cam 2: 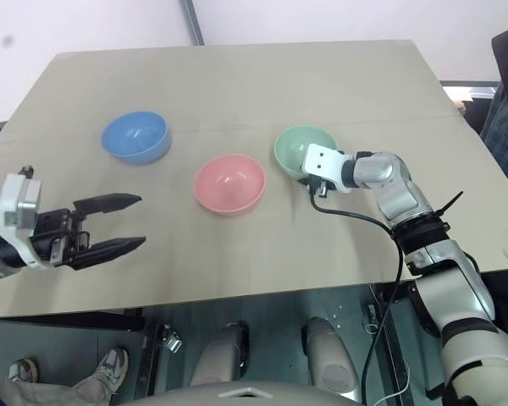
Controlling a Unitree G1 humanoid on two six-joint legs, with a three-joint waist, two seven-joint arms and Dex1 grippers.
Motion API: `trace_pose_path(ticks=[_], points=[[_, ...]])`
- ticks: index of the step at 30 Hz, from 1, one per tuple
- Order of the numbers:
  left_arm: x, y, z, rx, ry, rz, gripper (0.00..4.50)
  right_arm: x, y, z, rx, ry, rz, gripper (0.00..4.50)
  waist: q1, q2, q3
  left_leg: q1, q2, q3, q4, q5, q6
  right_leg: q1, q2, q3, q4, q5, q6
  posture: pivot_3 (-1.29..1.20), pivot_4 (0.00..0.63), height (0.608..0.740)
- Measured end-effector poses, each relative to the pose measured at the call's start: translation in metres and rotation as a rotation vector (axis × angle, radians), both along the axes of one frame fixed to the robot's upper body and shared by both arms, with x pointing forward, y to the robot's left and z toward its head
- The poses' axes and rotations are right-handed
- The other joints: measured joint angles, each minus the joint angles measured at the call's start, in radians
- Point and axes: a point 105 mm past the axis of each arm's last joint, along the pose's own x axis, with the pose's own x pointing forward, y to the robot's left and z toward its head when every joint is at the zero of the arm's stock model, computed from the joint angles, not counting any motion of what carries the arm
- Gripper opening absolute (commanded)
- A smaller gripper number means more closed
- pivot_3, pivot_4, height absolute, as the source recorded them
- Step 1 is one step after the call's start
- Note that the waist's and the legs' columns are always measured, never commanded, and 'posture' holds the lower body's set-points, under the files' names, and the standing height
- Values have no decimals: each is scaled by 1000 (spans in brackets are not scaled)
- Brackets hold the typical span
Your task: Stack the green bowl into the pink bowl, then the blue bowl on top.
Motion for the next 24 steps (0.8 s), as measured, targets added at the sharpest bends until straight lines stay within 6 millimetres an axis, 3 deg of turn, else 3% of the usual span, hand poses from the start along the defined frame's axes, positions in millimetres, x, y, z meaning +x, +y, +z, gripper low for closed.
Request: trace_pose_path(ticks=[2,5,9,11,14,17,22,24], points=[[-2,0,2,-6,2,-11,4500,-1,0,2,-6,-17,13,77,0,0,0,0,0,0,0,0,0,0,0,0,0,0,0,0,150,727],[-2,2,4,-8,-8,-2,4500,-10,8,19,19,-59,64,77,0,1,1,0,0,0,0,0,0,0,0,0,0,0,0,0,150,727],[-1,4,4,-10,-8,8,4500,-45,46,64,171,-79,233,77,-7,1,1,0,0,-1,-1,0,0,0,1,0,1,0,0,0,150,727],[2,8,2,-16,0,44,4500,-76,73,82,243,-56,368,77,-7,1,0,1,0,-1,-1,0,0,0,0,0,1,0,0,0,150,727],[9,17,-2,-13,7,112,4500,-94,94,80,267,15,451,77,-5,0,0,1,0,-1,0,0,0,1,0,-1,1,0,0,0,150,727],[21,27,-1,2,-22,205,4500,-103,111,66,282,91,490,1116,-1,0,0,0,0,-2,1,0,0,1,0,-1,1,0,0,0,150,727],[32,35,4,31,-84,293,4500,-87,116,51,269,72,413,3497,2,0,0,0,0,-1,1,0,0,0,0,-1,0,0,0,0,150,727],[34,37,3,39,-84,319,4500,-84,115,53,272,36,391,3497,2,0,0,0,0,-1,0,0,0,0,0,-1,1,0,0,0,150,727]])
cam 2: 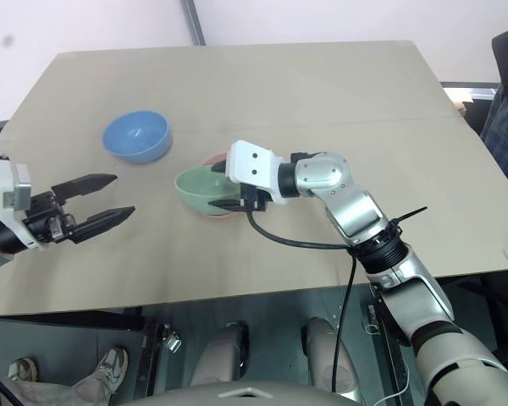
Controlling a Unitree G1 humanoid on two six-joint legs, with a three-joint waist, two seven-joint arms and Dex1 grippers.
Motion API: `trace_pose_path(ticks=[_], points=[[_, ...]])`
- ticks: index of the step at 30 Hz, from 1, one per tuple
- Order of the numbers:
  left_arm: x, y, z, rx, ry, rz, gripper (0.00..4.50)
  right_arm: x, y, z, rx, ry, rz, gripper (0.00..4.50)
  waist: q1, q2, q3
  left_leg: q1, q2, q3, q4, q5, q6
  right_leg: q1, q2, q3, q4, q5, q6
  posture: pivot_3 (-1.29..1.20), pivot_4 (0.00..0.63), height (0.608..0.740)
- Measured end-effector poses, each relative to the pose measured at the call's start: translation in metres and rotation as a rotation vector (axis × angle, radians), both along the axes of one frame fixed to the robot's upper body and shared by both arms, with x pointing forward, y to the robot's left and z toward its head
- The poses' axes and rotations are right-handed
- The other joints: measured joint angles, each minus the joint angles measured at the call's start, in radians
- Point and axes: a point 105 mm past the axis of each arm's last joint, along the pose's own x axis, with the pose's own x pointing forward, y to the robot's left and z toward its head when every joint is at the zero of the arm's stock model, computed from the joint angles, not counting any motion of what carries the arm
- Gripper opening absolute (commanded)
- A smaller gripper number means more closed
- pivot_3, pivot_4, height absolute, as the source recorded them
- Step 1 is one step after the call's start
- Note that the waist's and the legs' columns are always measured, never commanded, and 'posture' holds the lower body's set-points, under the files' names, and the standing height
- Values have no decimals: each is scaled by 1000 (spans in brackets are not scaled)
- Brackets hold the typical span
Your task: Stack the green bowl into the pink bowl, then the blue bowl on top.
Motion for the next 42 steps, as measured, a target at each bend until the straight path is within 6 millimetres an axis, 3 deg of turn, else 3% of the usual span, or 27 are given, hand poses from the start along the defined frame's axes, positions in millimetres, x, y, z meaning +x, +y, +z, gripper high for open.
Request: trace_pose_path(ticks=[5,8,14,16,20,33,42], points=[[5,5,1,18,-14,62,4500,0,-16,7,18,-39,-32,3497,4,0,0,0,0,0,0,0,0,0,0,0,-1,0,0,0,150,727],[18,15,3,102,-75,198,4500,0,-27,19,62,-43,-65,3497,10,0,0,0,0,0,0,0,0,0,0,0,0,0,0,0,150,727],[56,36,9,504,-180,523,4500,-14,-57,25,135,73,-99,3497,30,-2,0,-1,-1,-2,0,0,0,1,0,-1,-1,0,0,0,150,727],[70,29,20,705,-195,499,4500,-23,-71,19,134,137,-111,3497,39,-2,0,-1,-1,-1,0,0,0,1,0,-1,-1,0,0,0,150,727],[87,16,34,820,-221,451,4500,-27,-80,16,119,149,-146,3497,34,-1,0,0,-1,-1,0,0,0,1,0,-1,-1,0,0,0,150,727],[141,3,-1,1033,12,389,4500,-20,-91,20,126,97,-251,3497,23,-2,1,-2,-1,-2,1,0,0,1,0,-1,-1,0,0,0,150,727],[151,14,-5,1064,84,408,4500,-8,-87,41,170,56,-282,3497,16,-2,1,-2,-1,-2,0,0,0,0,0,-1,0,0,0,0,150,727]])
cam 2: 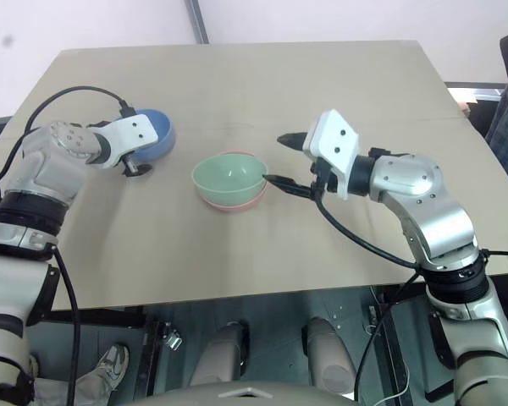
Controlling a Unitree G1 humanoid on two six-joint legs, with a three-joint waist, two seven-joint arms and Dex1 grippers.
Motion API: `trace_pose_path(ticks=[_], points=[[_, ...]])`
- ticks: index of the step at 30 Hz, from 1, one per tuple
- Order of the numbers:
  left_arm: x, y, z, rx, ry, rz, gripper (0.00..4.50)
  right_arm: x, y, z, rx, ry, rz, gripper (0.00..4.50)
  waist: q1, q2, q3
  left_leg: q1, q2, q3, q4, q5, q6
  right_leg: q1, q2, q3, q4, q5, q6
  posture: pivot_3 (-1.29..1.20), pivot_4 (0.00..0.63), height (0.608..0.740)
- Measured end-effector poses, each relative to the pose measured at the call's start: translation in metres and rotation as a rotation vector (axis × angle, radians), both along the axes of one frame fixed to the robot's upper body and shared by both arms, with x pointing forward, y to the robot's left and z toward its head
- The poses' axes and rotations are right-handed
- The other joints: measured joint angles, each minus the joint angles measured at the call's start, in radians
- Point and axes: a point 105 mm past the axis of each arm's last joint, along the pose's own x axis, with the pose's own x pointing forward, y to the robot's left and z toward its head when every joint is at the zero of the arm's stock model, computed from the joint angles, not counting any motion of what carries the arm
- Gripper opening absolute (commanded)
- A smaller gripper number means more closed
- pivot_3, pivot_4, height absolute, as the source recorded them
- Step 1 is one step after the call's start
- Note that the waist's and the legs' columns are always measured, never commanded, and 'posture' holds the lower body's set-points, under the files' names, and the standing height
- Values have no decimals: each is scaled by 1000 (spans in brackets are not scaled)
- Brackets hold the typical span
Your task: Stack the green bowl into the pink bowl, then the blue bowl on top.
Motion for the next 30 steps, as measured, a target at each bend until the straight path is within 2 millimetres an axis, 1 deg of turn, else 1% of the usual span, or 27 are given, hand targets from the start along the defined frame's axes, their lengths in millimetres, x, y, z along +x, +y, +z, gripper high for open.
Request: trace_pose_path(ticks=[3,7,8,9,10,11,14,15,16,17,20,23,25,26,27,28,29,30], points=[[-1,3,-6,5,25,11,4500,7,-2,3,6,0,-46,3497,2,0,0,0,0,0,0,0,0,0,0,0,0,0,0,0,150,727],[-2,4,-9,5,48,12,4500,10,-5,1,-2,10,-78,3497,4,0,0,-1,0,0,0,0,0,0,0,0,0,0,0,0,150,727],[-2,4,-9,8,52,10,3972,11,-6,1,-4,12,-86,3538,3,0,0,-1,0,0,0,0,0,0,0,0,0,0,0,0,150,727],[-2,4,-10,12,55,5,3741,11,-6,1,-4,12,-91,3538,3,0,0,-1,0,0,0,0,0,0,0,0,0,0,0,0,150,727],[-3,3,-10,14,59,0,3227,11,-6,1,-4,12,-92,3538,3,0,0,-1,0,0,0,0,0,0,0,0,0,0,0,0,150,727],[-2,3,-10,16,59,-5,2831,12,-7,1,-4,12,-93,3538,3,0,0,-1,0,0,0,0,0,0,0,0,0,0,0,0,150,727],[-2,1,-10,19,61,-22,1360,12,-7,1,-4,11,-94,3538,2,0,0,-1,0,0,0,0,0,0,0,0,0,0,0,0,150,727],[-2,-1,-10,19,64,-31,658,12,-7,1,-5,10,-95,3538,2,0,0,-1,0,0,0,0,0,0,0,0,0,0,0,0,150,727],[-2,-1,-10,19,66,-34,275,12,-7,1,-5,10,-96,3538,2,0,0,-1,0,0,0,0,0,0,0,0,0,0,0,0,150,727],[-3,-2,-10,17,71,-40,66,12,-7,1,-5,9,-96,3538,2,0,0,-1,0,0,0,0,0,0,0,0,0,0,0,0,150,727],[-3,-12,-6,14,74,-90,66,12,-7,1,-7,3,-100,3538,3,0,0,-1,0,0,0,0,0,0,0,0,0,0,0,0,150,727],[-5,-29,2,-22,66,-170,66,12,-8,0,-9,-3,-104,3538,5,0,0,-1,0,0,0,0,0,0,0,0,0,0,0,0,150,727],[-12,-59,19,-105,29,-315,66,13,-12,-6,-18,12,-118,3538,8,0,0,-1,0,0,0,0,0,0,-1,0,0,0,0,0,150,727],[-17,-71,24,-134,29,-374,66,13,-14,-8,-22,18,-124,3538,9,0,0,-1,0,0,0,0,0,0,-1,0,0,0,0,0,150,727],[-28,-92,32,-178,33,-480,66,13,-17,-12,-27,27,-133,3538,8,0,0,-1,0,0,0,0,0,0,-1,0,0,0,0,0,150,727],[-36,-107,36,-202,44,-561,66,14,-19,-13,-30,31,-141,3538,8,0,0,-1,0,0,0,0,0,0,-1,0,0,0,0,0,150,727],[-47,-120,39,-225,60,-638,66,14,-21,-13,-26,30,-149,3538,8,0,0,-1,0,0,0,0,0,0,-1,0,0,0,0,0,150,727],[-54,-129,41,-235,73,-690,66,14,-24,-13,-25,30,-160,3538,7,0,0,-1,0,0,0,0,0,0,-1,0,0,0,0,0,150,727]])
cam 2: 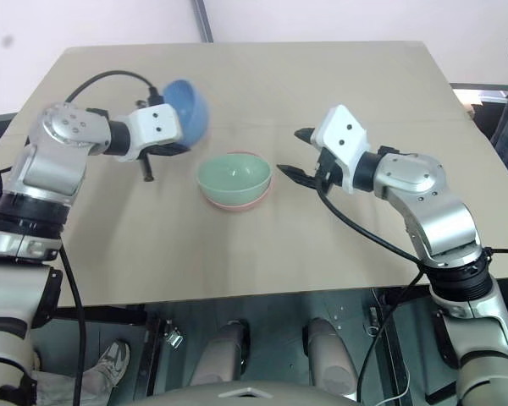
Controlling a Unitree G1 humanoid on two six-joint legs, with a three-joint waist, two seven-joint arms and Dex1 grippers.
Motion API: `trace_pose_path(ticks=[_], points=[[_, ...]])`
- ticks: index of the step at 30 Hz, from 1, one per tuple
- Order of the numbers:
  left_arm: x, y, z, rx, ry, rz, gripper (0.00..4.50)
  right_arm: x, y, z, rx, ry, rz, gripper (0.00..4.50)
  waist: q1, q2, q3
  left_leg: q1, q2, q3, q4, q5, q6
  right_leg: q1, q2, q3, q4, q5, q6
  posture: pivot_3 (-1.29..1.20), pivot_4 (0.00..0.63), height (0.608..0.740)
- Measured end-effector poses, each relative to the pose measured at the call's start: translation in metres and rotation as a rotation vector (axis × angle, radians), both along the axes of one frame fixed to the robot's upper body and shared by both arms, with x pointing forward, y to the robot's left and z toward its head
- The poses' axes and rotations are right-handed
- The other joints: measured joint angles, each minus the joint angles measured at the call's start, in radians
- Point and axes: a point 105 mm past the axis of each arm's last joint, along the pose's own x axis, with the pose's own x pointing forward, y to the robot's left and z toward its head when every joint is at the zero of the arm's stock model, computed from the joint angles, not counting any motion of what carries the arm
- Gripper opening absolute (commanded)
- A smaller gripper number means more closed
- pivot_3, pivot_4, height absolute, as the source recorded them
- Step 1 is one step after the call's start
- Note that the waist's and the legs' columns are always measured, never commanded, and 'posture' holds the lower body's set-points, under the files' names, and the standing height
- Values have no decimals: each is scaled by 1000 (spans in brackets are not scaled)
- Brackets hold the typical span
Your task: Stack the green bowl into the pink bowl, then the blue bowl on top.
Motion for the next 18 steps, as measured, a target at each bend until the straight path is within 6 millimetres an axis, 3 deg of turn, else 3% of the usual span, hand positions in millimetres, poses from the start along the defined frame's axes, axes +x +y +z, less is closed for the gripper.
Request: trace_pose_path(ticks=[3,7,13,14,16,18], points=[[-20,-19,8,-25,32,-129,66,1,-10,0,-2,-7,-42,3538,-7,0,0,1,0,0,0,0,0,1,0,0,1,0,0,0,150,727],[-30,-22,9,-15,71,-179,66,1,-15,-1,3,-7,-64,3538,-11,0,0,2,0,0,0,0,0,1,1,1,2,0,0,0,150,727],[-37,-22,5,43,98,-217,2223,-1,-18,-1,9,-19,-84,3538,-7,0,0,1,0,0,1,0,0,1,1,1,0,0,0,0,150,727],[-36,-24,5,41,94,-219,2909,-1,-19,-1,10,-19,-89,3538,-5,0,0,1,0,0,1,0,0,1,1,0,0,0,0,0,150,727],[-35,-27,5,31,86,-224,3794,-1,-20,-2,10,-17,-96,3538,-5,0,0,1,0,0,1,0,0,1,1,0,0,0,0,0,150,727],[-34,-29,4,6,92,-218,3794,-1,-21,-3,9,-16,-100,3538,-6,0,0,1,0,0,1,0,0,1,1,0,0,0,0,0,150,727]])
